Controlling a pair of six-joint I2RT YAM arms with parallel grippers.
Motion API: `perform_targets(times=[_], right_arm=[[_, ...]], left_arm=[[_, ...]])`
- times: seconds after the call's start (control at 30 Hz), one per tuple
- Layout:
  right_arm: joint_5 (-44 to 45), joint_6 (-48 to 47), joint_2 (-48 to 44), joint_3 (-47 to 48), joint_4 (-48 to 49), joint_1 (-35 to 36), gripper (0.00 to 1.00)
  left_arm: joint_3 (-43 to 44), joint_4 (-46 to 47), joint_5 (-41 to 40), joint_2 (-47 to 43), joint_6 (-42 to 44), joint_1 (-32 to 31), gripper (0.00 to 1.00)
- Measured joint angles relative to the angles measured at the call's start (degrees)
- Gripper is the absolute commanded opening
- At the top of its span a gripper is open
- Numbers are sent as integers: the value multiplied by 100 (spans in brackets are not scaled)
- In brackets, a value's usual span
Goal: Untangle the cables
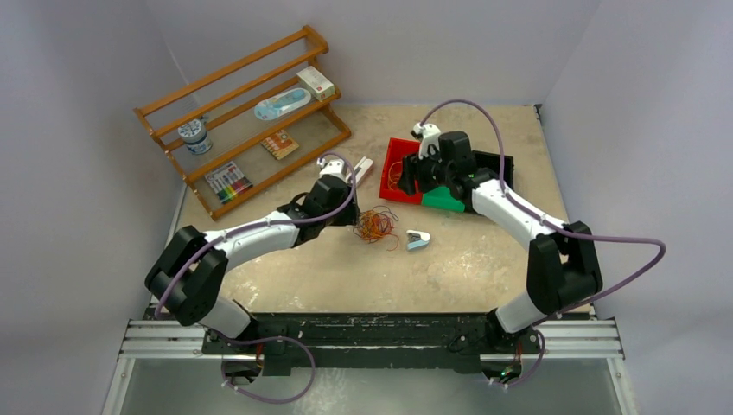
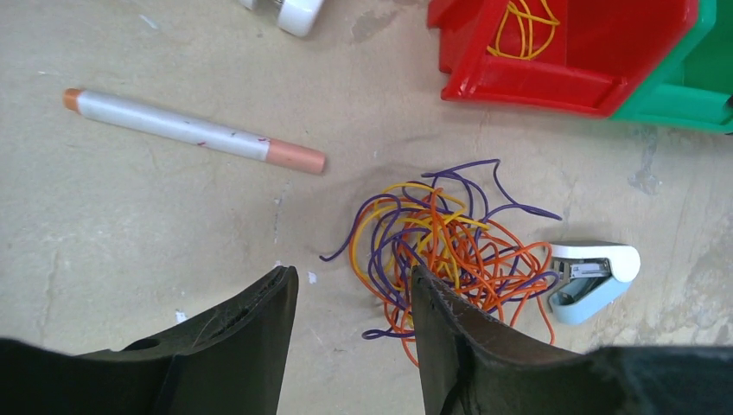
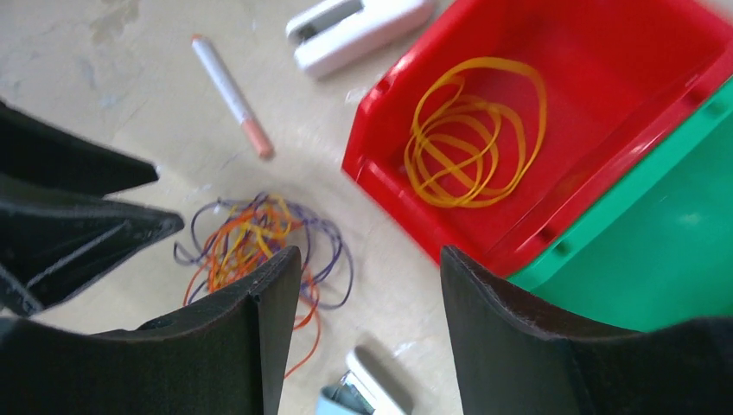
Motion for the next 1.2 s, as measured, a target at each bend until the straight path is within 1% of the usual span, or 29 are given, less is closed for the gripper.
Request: perform_targets(times=[0.1,0.2,0.43,0.5,0.67,0.8,0.93,1.03,1.2], right_arm=[[-149,293,-214,-520,111,28,62],[-361,479,-267,-811,208,63,62],[-726,586,-271,-1082,391,269,61],[-793,581,-271,-1086,402,326,61],[-901,560,-271,-1097,503,439,60],[-896,562,-271,-1174,654,483,59],[-883,586,-271,-1283,776,487,58],[-848,629,-282,-1357,885,487,57],[-673,728,-422,-1493,1056,487,56]], left_arm=[[0,111,149,94,0,-4,50],[9,273,308,221,-2,-4,51],[9,525,562,590,-4,-87,51],[9,555,590,682,-7,-129,49],[9,686,612,809,-24,-166,34],[7,767,588,817,-57,-166,16],[7,807,566,817,-63,-181,5],[13,756,564,804,-7,-186,0],[55,461,372,533,144,-186,0]])
